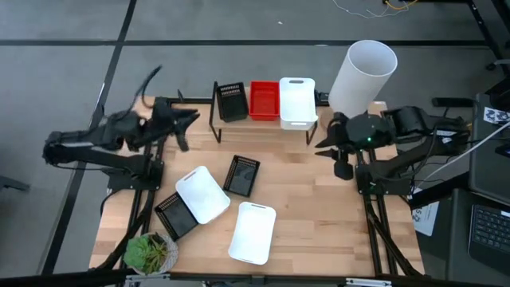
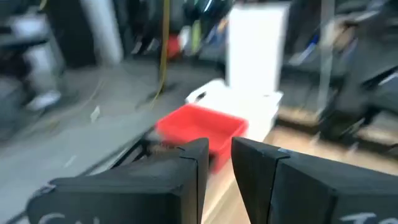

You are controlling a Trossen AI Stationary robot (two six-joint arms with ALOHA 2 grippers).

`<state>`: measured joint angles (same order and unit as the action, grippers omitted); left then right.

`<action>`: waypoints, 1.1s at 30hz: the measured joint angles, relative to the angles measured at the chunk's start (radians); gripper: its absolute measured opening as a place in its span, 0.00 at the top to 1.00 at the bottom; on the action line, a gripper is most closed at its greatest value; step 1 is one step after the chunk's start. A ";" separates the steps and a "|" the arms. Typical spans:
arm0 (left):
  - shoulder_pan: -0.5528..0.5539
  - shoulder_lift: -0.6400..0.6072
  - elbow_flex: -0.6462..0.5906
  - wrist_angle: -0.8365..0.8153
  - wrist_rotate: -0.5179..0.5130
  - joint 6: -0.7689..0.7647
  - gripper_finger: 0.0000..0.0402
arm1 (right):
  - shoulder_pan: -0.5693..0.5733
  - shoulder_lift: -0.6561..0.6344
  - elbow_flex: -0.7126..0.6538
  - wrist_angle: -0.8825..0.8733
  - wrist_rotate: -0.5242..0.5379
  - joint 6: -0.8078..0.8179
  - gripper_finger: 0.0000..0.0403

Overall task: Stack baskets on shelf by color
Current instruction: Put the bottom right black bin on the shelf

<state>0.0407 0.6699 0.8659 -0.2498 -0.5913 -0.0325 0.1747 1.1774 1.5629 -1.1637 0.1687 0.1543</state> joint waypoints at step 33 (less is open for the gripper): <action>0.419 0.932 0.640 -0.738 0.234 0.001 0.84 | 0.045 -0.044 -0.382 0.082 -0.112 0.072 0.76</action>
<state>0.4599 1.6022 1.5063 -0.9881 -0.3569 -0.0313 0.2199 1.1336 1.1809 -1.0813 0.0563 0.2260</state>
